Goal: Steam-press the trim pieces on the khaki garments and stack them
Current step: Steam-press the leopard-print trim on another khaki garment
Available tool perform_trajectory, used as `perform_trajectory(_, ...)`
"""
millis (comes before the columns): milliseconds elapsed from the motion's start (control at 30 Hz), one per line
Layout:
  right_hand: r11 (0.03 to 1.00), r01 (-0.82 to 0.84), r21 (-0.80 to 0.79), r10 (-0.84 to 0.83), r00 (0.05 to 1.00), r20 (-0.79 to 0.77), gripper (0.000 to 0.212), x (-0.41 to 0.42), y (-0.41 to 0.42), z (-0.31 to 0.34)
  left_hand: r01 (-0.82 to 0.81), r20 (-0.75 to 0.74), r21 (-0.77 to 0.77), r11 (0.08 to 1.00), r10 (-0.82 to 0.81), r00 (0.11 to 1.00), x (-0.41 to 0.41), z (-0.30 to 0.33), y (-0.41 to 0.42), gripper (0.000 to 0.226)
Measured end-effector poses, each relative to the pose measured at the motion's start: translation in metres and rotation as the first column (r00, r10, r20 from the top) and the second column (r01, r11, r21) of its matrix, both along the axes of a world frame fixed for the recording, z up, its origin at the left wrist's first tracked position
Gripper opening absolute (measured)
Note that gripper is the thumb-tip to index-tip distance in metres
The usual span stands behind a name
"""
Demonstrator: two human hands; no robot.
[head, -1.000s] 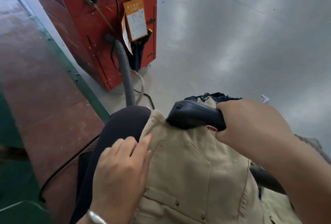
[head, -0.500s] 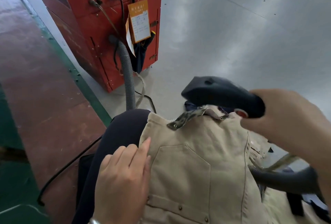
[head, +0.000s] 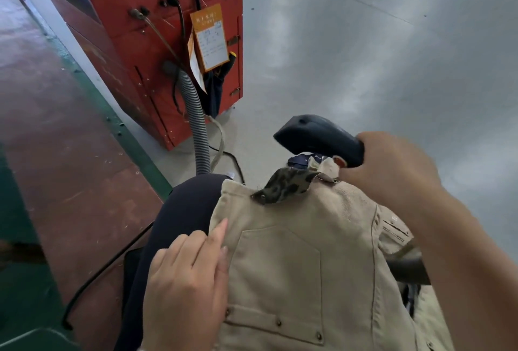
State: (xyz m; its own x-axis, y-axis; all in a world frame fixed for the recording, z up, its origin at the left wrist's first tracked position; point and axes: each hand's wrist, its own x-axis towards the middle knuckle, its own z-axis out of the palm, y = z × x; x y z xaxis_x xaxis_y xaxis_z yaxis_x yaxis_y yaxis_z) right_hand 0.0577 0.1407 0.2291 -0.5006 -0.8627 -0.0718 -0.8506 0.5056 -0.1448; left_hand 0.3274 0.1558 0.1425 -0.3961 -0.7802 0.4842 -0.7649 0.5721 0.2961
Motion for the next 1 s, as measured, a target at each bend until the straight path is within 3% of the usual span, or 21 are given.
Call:
perform_trajectory(133, 0.995, 0.046, -0.094, -0.04, 0.997, 0.07, 0.042, -0.01, 0.033, 0.005, -0.015, -0.106, 0.025, 1.0, 0.018, 0.994, 0.002, -0.002, -0.001, 0.033)
perform_trajectory(400, 0.992, 0.075, -0.105, -0.059, 0.987, 0.152, 0.028, -0.006, 0.066, -0.004, -0.035, -0.21, 0.143, 0.989, 0.065, 0.975, 0.007, 0.013, 0.006, 0.037)
perform_trajectory(567, 0.988, 0.142, -0.056, -0.129, 0.972, 0.195, 0.046, -0.009, 0.074, -0.008, -0.073, -0.246, 0.226, 0.971, 0.13, 0.961, 0.007, 0.023, 0.005, 0.033)
perform_trajectory(833, 0.898, 0.334, -0.287, -0.208, 0.896, 0.393, 0.032, -0.02, 0.116, -0.024, -0.174, -0.364, 0.29, 0.941, 0.277, 0.889, 0.035, 0.018, -0.018, 0.023)
perform_trajectory(900, 0.872, 0.365, -0.326, -0.187, 0.864, 0.467, 0.029, -0.025, 0.123, -0.03, -0.235, -0.284, 0.308, 0.922, 0.325, 0.902, 0.042, 0.019, -0.035, 0.021)
perform_trajectory(1000, 0.866, 0.374, -0.331, -0.153, 0.829, 0.537, 0.028, -0.029, 0.126, -0.032, -0.389, 0.05, 0.244, 0.888, 0.389, 0.92, 0.044, 0.035, -0.039, 0.031)
